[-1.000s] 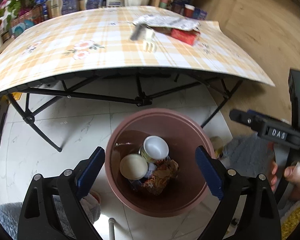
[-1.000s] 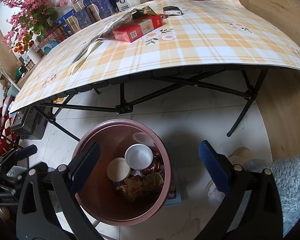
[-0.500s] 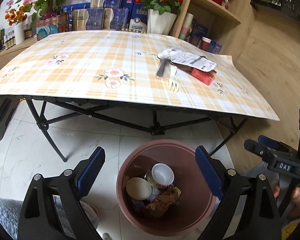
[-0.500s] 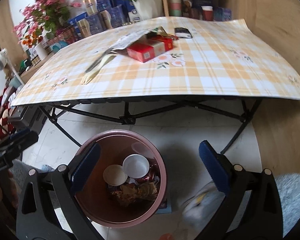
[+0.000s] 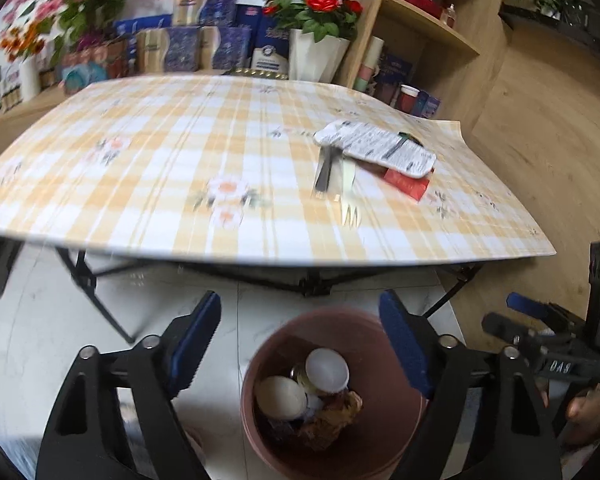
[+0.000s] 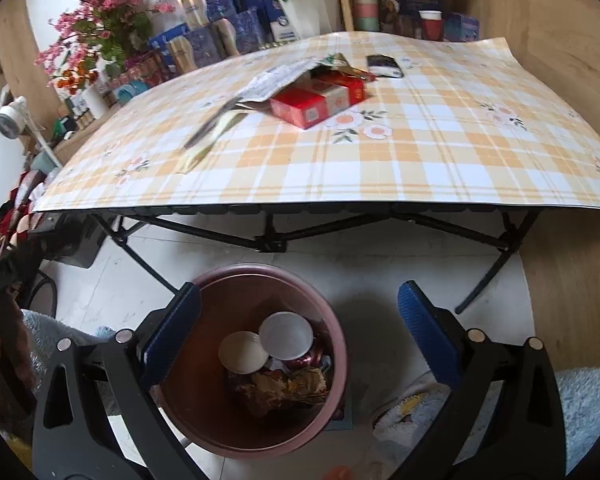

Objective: Collect trash
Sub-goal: 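Move the left tool to the black fork on the table and grasp it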

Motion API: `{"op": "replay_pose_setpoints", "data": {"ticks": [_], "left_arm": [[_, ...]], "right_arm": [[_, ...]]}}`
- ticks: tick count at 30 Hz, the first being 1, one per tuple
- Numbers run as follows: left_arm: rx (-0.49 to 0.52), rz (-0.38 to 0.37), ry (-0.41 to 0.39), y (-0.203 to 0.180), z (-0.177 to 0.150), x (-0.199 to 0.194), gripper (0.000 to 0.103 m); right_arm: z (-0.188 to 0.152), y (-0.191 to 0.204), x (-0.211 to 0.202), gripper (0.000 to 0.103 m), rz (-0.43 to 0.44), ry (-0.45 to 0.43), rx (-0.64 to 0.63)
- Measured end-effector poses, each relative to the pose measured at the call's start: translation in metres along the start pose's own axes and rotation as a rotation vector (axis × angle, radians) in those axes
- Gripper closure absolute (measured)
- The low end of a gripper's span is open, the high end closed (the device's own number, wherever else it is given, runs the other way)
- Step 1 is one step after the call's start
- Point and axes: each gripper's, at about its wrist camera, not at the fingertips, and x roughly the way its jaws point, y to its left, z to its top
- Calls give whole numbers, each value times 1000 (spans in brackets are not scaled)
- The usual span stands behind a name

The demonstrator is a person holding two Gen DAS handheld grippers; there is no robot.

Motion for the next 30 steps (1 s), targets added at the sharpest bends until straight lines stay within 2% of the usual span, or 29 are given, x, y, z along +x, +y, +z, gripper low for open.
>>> {"op": "replay_pose_setpoints", "data": {"ticks": [4,12,15,25,27,29,30], "left_arm": [[-11,-30,-8,-4,30,16,27],[56,-44,64,-18,85,76,43],[62,-47,92,-18,99,96,52],[99,-56,162,-19,121,147,59],[106,-50,179,-19,122,157,69],[115,-35,167,-18,123,159,87],[113,-35,173,-16,123,161,92]], "right_arm": [[11,-8,-4,6,-46,-32,29],[35,-17,5,6,-27,-25,37],[41,-20,9,6,-33,-24,47],[62,-25,20,6,-30,-26,58],[64,-25,21,6,-29,-25,55],[64,-25,21,6,-28,-24,53],[64,-24,21,6,-28,-23,53]]}}
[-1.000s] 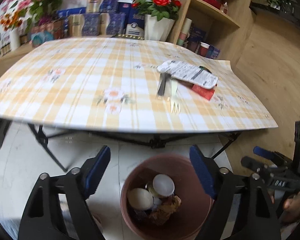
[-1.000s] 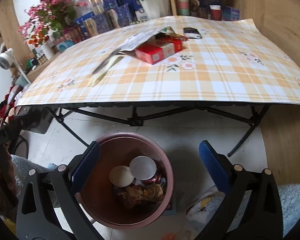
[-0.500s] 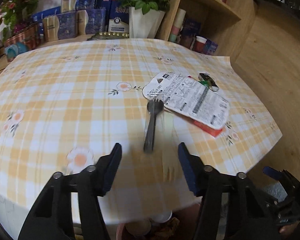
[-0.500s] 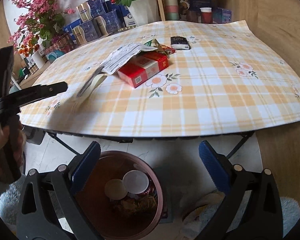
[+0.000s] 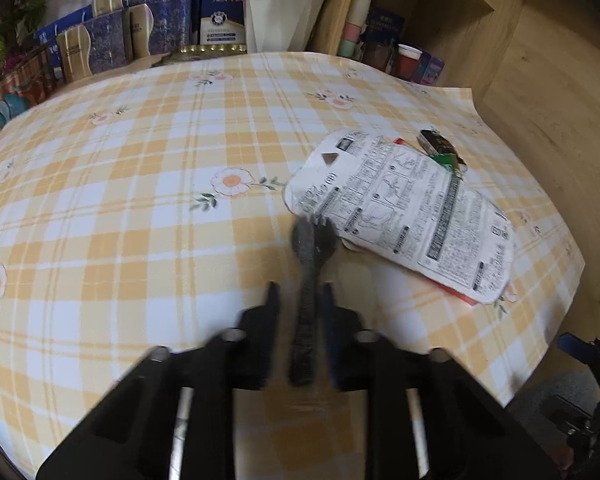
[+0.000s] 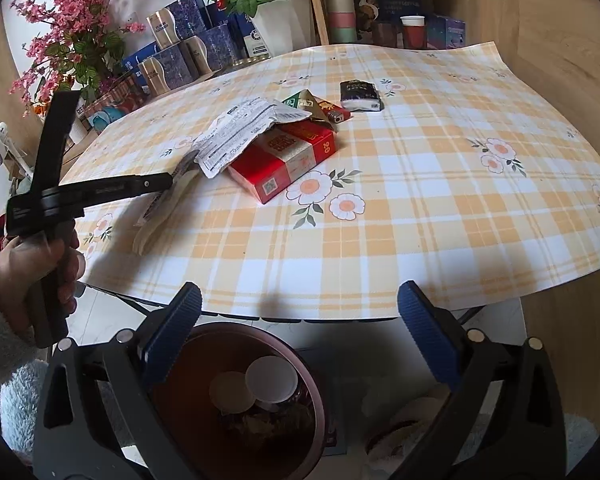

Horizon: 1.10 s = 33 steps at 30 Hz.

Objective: Collect trash
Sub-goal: 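Lift the wrapped black fork with the left tool while right tool grasps the white spork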

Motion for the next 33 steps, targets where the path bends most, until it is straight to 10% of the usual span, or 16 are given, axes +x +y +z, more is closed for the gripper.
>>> {"op": "replay_pose_setpoints", "data": {"ticks": [24,33], "left_arm": [[-299,-5,-164,73,-93,-132,93],[-315,-26,-184,73,-110,-141,93]], "right_arm": [[43,135,86,36,53,102,-136],[37,142,80,78,12,141,-203]]}}
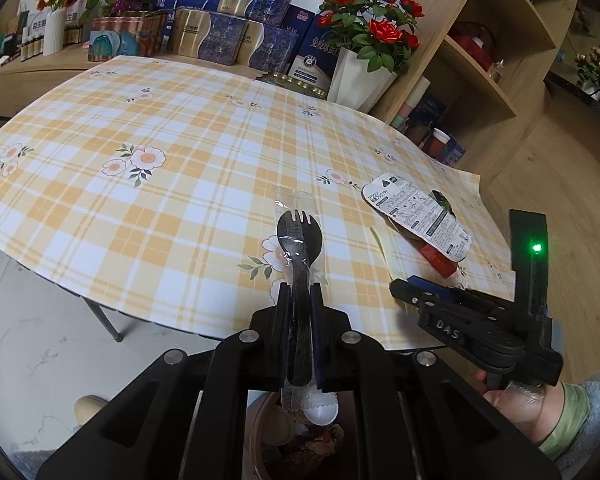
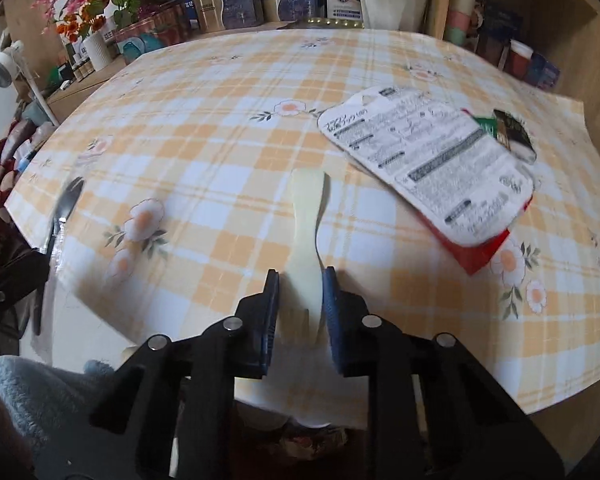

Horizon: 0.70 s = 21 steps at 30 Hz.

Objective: Collect trash
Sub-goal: 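Lift the wrapped black fork with the left tool while right tool grasps the white spork, then carry the black fork and white spork over the pink bin and open both tools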

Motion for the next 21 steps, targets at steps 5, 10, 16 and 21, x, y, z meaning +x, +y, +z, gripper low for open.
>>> {"op": "replay_pose_setpoints", "data": {"ticks": [5,10,16,21], "left_arm": [[2,-22,-1,-6,-5,-4,93],[22,-39,1,-16,-10,-8,93],[53,-43,-2,-31,-19,-19,93],[71,-33,-11,-40,-29,-29,93]], "right_arm": [[-8,-5,-26,78,65,-66,12],[-17,-11,-56,78,107,-123,-7],[-35,-21,-84,78,135,-154,-10],[-56,-25,-96,78,156,-146,-28]]}}
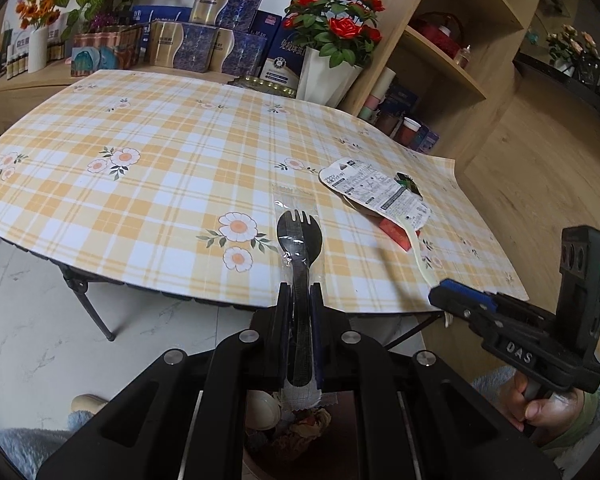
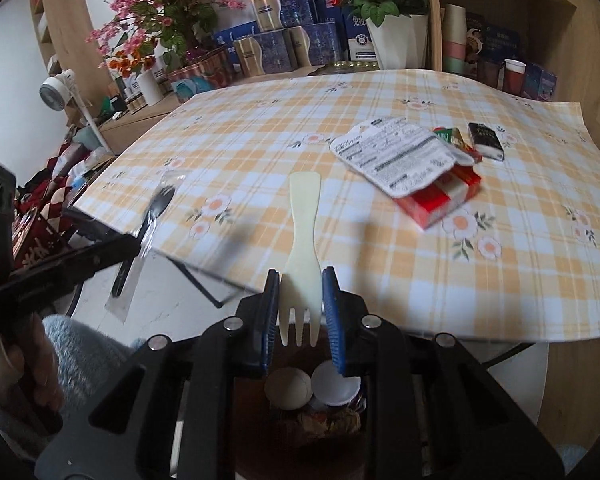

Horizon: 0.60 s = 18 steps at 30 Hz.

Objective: Collect trash
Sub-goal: 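Carry the black fork and white spork over the pink bin and open both tools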

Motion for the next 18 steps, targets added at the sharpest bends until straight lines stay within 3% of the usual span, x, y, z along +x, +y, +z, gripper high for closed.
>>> {"op": "replay_pose_setpoints", "data": {"ticks": [18], "left_arm": [[68,22,-6,-23,-33,-14,93]], "right_arm": [[-67,5,-14,78,25,70,-19]]}}
